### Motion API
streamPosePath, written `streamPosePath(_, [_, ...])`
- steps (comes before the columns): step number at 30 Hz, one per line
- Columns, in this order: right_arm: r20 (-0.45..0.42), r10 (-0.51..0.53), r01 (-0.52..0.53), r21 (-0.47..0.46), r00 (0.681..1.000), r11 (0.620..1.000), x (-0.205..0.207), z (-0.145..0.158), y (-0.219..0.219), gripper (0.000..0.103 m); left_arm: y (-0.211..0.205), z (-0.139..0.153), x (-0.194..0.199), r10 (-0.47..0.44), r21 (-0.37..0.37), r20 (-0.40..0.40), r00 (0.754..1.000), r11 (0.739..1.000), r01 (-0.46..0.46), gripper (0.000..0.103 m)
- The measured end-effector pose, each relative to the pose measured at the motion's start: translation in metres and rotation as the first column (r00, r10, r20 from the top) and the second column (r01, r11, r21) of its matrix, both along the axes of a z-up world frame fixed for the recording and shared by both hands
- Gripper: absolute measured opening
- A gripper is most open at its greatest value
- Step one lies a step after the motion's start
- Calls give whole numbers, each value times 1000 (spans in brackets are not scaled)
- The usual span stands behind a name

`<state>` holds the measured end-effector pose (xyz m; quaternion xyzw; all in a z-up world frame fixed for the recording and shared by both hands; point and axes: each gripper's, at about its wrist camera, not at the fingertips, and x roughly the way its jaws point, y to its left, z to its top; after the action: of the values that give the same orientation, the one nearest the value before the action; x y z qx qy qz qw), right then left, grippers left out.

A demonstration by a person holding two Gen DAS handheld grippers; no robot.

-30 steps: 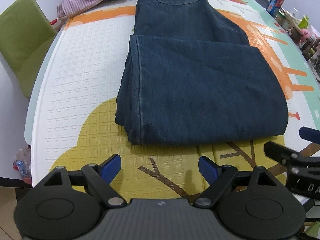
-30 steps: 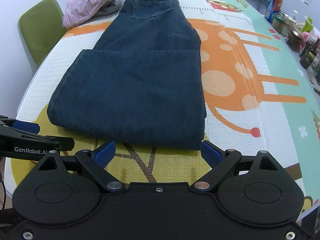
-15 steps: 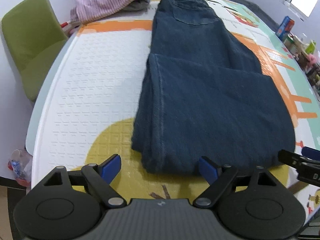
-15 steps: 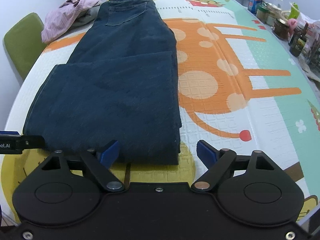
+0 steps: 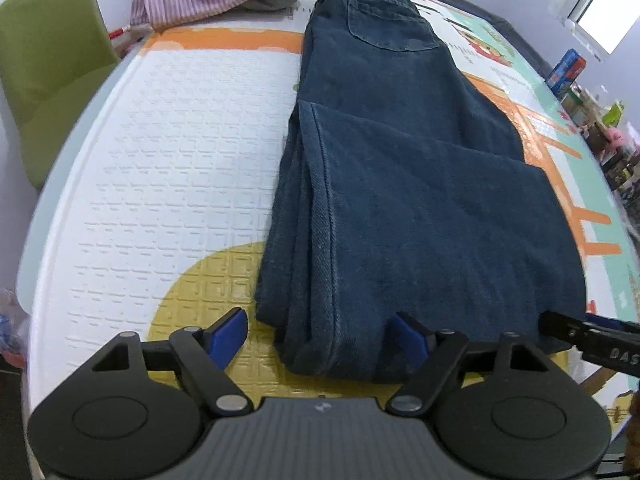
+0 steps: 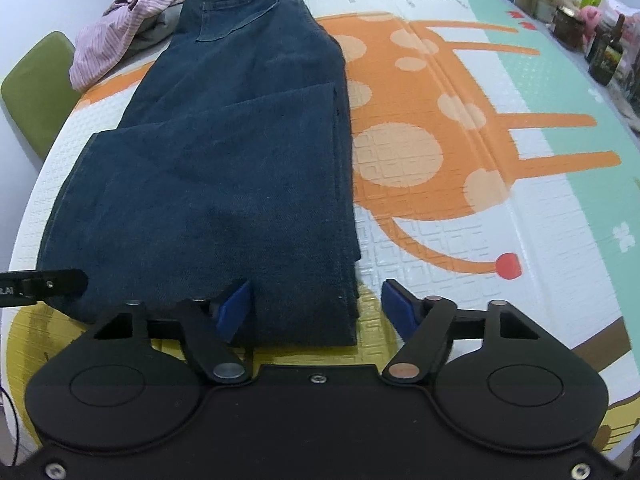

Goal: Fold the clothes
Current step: 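Open both grippers and release the folded jeans, pulling back, then grasp the folded navy jeans edge with both grippers side by side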

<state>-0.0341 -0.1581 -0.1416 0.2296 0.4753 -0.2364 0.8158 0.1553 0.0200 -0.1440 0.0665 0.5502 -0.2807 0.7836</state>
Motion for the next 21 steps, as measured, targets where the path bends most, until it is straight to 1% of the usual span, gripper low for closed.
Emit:
streamPosePath(2, [1, -2, 2, 19, 1000, 1000, 2, -1, 1, 57, -1, 0, 0, -3, 0, -5, 1000, 1000, 3, 76])
streamPosePath(4, [1, -13, 13, 25, 1000, 1000, 3, -1, 0, 56, -3, 0, -1, -23, 10, 7, 1000, 1000, 23, 74])
streamPosePath(6, [-1, -5, 5, 13, 1000, 1000, 4, -1, 2, 55, -6, 0, -2, -41, 22, 20, 999, 999, 41, 73])
streamPosePath(11, [-7, 17, -17, -17, 1000, 1000, 6, 2, 8, 48, -8, 2, -3, -50, 37, 25, 998, 998, 49, 69])
streamPosePath(18, [-10, 31, -32, -24, 999, 999, 6, 7, 11, 40, -6, 6, -7, -40, 56, 29, 999, 998, 38, 53])
streamPosePath(20, [-11, 32, -32, -27, 999, 999, 4, 9, 11, 29, -5, 8, -7, -38, 58, 26, 999, 998, 37, 50])
streamPosePath(21, [-12, 32, -32, -29, 999, 999, 3, 10, 10, 27, -4, 8, -7, -38, 57, 25, 999, 998, 37, 48])
